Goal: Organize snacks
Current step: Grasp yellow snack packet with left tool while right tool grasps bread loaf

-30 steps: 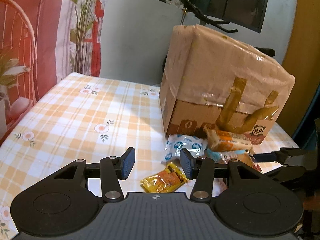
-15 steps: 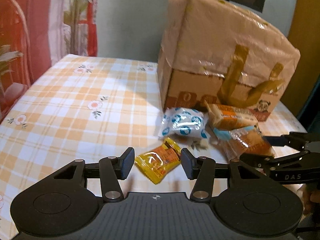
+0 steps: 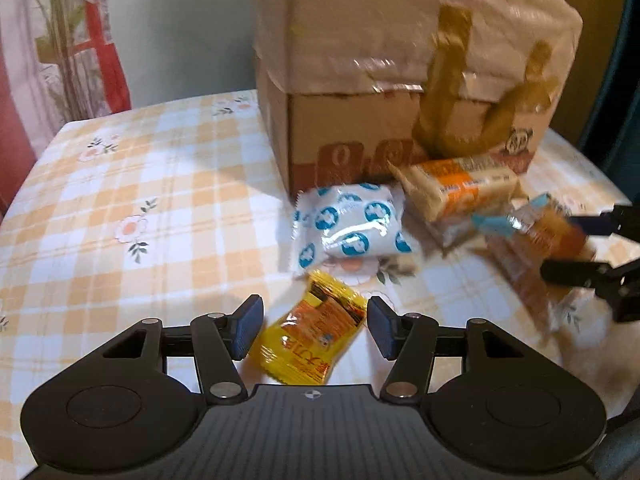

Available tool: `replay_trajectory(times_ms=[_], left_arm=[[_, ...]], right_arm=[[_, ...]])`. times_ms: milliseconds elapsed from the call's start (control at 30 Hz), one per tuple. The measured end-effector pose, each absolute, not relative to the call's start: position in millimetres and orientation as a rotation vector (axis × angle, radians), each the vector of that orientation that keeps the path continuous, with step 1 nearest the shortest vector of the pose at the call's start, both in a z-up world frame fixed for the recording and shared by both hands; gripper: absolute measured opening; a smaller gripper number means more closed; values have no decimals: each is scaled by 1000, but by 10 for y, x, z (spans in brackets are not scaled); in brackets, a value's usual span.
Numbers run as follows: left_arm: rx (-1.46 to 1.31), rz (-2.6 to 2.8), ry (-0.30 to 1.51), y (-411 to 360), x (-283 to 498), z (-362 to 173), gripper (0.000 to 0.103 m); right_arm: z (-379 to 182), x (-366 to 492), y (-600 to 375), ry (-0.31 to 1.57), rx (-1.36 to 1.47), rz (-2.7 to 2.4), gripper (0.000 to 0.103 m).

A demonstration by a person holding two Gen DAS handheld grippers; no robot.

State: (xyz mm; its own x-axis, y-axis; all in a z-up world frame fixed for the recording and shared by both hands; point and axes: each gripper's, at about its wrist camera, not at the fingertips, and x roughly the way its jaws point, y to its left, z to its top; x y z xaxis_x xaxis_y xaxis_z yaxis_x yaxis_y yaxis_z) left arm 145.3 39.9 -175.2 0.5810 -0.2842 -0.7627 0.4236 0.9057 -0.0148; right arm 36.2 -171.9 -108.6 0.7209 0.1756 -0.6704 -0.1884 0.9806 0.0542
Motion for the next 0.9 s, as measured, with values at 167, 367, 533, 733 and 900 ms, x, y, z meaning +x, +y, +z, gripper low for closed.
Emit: replay_trajectory(times_ms=[167,367,533,733,900], left_arm=[[224,-408,866,301,1376,-1816,60],[188,-356,846,304,1240,-1810,39],[134,-338,819,329,1153,-1738,37],[-6,-314,743,432,1062,-1505,37],[-69,-309,718,406,978,-1431,37]], right_arm=[[-1073,304,-1827,729,-14,163,79],[-1078,276,-1877,720,-8,121,81],[-1078,250,-1850,714,-19,115,85],[-1028,226,-1875,675,6,98,91],[-1095,267,-1877,716,15,88,92]])
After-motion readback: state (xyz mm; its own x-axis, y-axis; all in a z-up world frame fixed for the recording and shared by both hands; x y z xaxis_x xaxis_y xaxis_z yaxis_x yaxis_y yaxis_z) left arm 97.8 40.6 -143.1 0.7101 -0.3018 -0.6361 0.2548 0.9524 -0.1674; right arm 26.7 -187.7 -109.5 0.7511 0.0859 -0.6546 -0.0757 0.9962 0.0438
